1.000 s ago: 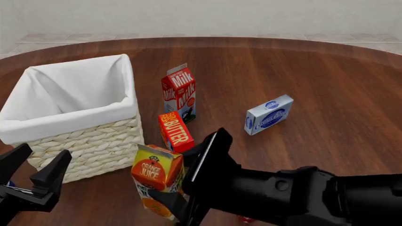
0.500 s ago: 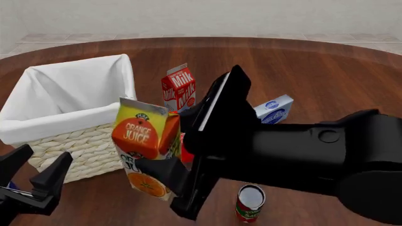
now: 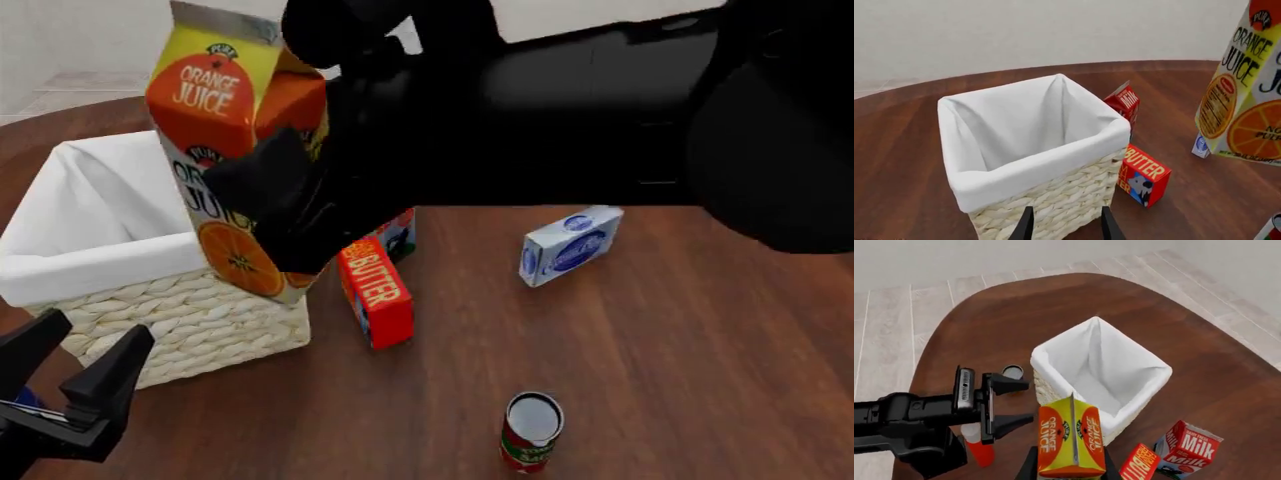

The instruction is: Pick up the orange juice, and put it in the basket.

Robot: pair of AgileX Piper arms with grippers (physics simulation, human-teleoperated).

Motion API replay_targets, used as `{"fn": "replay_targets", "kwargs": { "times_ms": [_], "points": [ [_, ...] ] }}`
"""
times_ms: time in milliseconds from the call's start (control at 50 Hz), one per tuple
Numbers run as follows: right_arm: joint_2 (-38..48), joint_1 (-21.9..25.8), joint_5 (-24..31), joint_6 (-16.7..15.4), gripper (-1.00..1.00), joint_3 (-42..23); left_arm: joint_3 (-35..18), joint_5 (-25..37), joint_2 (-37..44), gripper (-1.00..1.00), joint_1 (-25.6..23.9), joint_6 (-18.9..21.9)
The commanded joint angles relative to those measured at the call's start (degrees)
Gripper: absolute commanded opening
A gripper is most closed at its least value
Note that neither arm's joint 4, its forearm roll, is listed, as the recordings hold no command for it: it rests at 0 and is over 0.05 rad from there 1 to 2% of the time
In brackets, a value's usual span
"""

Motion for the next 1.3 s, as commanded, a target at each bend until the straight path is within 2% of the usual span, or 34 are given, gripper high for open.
{"fn": "replay_targets", "kwargs": {
  "times_ms": [20, 260, 300, 600, 680, 860, 1080, 1200, 1300],
  "points": [
    [6.0, -1.6, 3.6, 2.8, -1.00, -11.5, 0.0, 0.8, -0.8, 1.00, 0.0, -0.4],
    [13.0, -3.8, 9.2, 1.6, -1.00, -25.7, 0.0, 0.3, -0.1, 1.00, -0.1, -0.5],
    [14.3, -4.5, 9.7, 2.8, -1.00, -27.8, 0.0, 0.6, -0.5, 1.00, -0.1, -0.6],
    [24.2, -5.4, 14.7, 3.2, -1.00, -42.5, 0.0, 1.8, -1.7, 1.00, -0.8, -0.5],
    [27.4, -6.9, 14.8, 3.6, -1.00, -45.3, 0.0, 2.2, -2.2, 1.00, -1.0, -0.7],
    [30.0, -6.9, 11.6, 5.4, -1.00, -43.5, 0.0, 2.1, -1.9, 1.00, -1.2, -0.8],
    [34.9, -6.4, 9.6, 5.2, -1.00, -45.6, 0.0, 2.7, -2.7, 1.00, -1.1, -1.3],
    [35.8, -5.2, 5.4, 4.3, -1.00, -41.3, -0.1, 3.7, -4.0, 1.00, -1.4, -1.9],
    [37.4, -4.8, 4.8, 4.9, -1.00, -42.2, -0.1, 3.7, -4.1, 1.00, -1.3, -2.1]
  ]
}}
